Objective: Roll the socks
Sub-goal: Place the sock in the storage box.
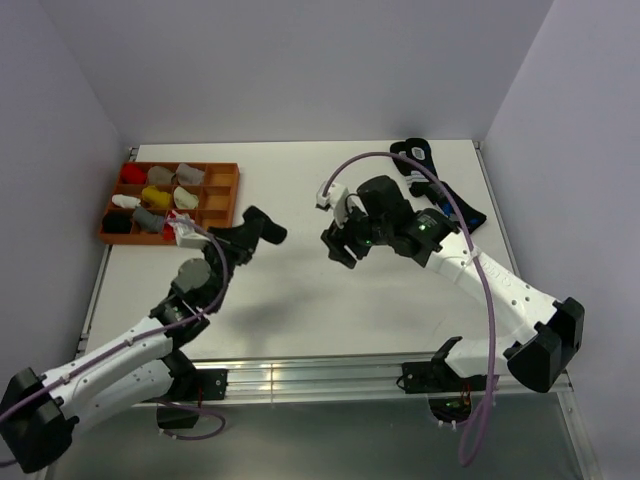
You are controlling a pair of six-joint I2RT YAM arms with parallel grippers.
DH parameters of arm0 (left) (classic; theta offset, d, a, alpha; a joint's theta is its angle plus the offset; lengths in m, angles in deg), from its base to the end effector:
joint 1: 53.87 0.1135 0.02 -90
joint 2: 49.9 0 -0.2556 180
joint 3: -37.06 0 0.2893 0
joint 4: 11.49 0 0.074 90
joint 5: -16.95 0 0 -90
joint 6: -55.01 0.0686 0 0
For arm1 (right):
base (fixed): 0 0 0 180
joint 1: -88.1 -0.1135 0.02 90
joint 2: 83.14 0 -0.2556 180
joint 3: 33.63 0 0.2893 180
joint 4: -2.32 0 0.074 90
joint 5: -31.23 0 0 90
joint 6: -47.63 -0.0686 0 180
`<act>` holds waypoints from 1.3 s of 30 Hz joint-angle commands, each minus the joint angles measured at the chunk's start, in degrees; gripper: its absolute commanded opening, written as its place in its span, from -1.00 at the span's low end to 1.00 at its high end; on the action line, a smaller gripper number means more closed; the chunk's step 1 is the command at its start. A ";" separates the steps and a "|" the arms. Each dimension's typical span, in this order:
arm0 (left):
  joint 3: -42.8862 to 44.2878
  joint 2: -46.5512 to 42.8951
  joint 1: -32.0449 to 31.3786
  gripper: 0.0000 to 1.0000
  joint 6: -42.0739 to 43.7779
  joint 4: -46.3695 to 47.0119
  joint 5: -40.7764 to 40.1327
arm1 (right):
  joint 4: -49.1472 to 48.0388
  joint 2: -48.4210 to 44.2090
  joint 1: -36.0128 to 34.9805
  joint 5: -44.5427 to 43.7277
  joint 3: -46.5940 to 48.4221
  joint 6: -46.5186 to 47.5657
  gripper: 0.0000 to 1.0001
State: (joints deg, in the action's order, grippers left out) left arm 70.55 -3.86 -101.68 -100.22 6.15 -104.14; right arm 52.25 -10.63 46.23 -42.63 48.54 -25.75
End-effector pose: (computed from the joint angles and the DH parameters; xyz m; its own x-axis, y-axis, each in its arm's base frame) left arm 0.1990 -0.1668 0.2464 -0.2375 -0.8958 -0.3757 0.1752 0.3409 -0.9236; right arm 0.2368 0.2379 0.3154 -0.2327 -0.5775 -0.7825 -0.9034 0.4264 -0.0461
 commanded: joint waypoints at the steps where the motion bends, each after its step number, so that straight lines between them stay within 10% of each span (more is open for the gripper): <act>1: 9.48 0.18 12.07 -0.99 6.07 -9.73 11.46 | 2.74 -0.79 3.98 0.30 1.53 3.85 0.36; 13: 28.72 30.83 45.95 -0.99 6.61 -3.08 41.62 | 1.42 -1.23 5.66 -2.25 -1.64 7.55 0.37; 25: 54.67 68.19 49.75 -0.99 1.43 3.79 44.10 | -1.13 3.34 6.27 -5.16 -0.23 11.76 0.35; 39: 59.79 80.34 51.24 -0.99 -1.91 4.24 45.15 | -3.32 6.33 6.89 -3.14 -2.16 13.61 0.32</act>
State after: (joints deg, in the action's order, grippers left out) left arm 130.55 76.66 -51.41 -100.85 7.53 -60.21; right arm 51.39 -4.37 52.52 -46.78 45.94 -13.09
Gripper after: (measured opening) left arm 0.205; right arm 0.665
